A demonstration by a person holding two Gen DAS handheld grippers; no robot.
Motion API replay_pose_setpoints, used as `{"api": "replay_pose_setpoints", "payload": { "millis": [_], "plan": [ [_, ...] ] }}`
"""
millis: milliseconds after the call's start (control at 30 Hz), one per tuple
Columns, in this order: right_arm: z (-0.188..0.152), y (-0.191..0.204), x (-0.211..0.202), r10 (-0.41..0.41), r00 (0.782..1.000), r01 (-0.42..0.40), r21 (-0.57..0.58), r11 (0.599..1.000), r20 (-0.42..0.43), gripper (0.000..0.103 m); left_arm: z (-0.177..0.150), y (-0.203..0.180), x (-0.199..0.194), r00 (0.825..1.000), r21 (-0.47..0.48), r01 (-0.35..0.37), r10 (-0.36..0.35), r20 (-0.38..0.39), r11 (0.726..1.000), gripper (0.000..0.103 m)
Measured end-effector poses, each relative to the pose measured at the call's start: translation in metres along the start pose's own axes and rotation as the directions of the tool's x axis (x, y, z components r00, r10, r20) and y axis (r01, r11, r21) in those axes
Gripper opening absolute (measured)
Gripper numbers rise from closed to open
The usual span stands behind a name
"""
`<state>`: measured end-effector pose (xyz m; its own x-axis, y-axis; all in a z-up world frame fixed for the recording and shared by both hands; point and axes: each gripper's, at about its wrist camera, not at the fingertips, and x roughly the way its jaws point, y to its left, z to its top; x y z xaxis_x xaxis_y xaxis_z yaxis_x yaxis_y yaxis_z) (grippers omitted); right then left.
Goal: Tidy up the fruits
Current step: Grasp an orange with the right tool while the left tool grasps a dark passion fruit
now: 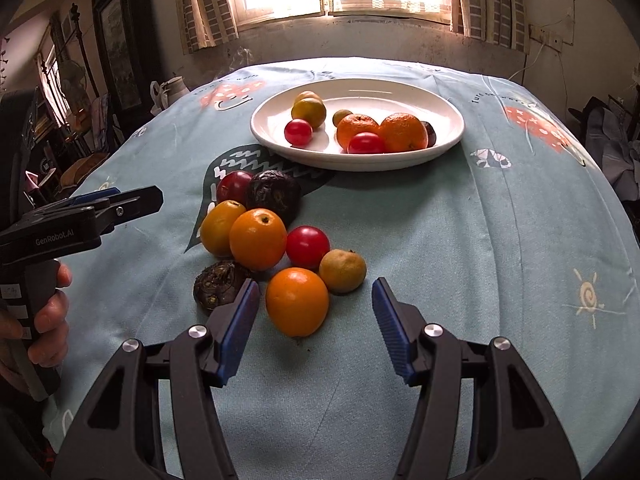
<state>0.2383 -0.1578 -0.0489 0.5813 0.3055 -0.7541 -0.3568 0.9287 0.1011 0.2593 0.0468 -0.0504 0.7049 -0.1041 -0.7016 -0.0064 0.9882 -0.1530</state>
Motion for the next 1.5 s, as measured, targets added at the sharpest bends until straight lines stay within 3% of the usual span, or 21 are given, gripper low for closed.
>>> {"api": "replay_pose_setpoints", "payload": {
  "millis": [633,733,867,967,1067,1233,1467,1500],
  "plan": [
    [-0.002,-0.001,0.015,0.085,0.993,-0.084,0.022,0.996,-0.076,0.036,-0.002,-0.004,0.000,1.000,0.006,0.023,-0.022,-0.010,1.000,0.100],
    [0.001,-0.011,0.005,0.095,0.995,-0.093,0.070,0.993,-0.023,0.036,-0.003,-0.007,0.002,0.997,0.016,0.068,-0.068,-0.030,0.998,0.100],
    [0.006,-0.026,-0.010,0.034,0.998,-0.040,0.115,0.993,0.055,0.036,-0.012,-0.032,0.001,0.973,0.107,0.222,-0.214,-0.087,0.969,0.098],
    [0.007,-0.034,-0.011,0.040,0.998,-0.047,0.147,0.988,0.051,0.036,-0.026,-0.062,0.003,0.958,0.231,0.276,-0.250,-0.138,0.933,0.087],
    [0.008,-0.034,-0.014,0.028,0.998,-0.036,0.139,0.990,0.058,0.036,-0.037,-0.079,0.012,0.956,0.291,0.271,-0.221,-0.191,0.918,0.077],
    [0.008,-0.033,-0.018,0.035,0.997,-0.044,0.131,0.990,0.070,0.036,-0.036,-0.080,0.025,0.949,0.248,0.275,-0.220,-0.225,0.929,0.069],
    [0.008,-0.032,-0.023,0.046,0.995,-0.057,0.132,0.990,0.083,0.036,-0.036,-0.087,0.032,0.960,0.258,0.228,-0.173,-0.218,0.939,0.062],
    [0.008,-0.031,-0.023,0.047,0.995,-0.058,0.132,0.989,0.084,0.036,-0.037,-0.090,0.031,0.964,0.271,0.212,-0.157,-0.212,0.939,0.057]
  ]
}}
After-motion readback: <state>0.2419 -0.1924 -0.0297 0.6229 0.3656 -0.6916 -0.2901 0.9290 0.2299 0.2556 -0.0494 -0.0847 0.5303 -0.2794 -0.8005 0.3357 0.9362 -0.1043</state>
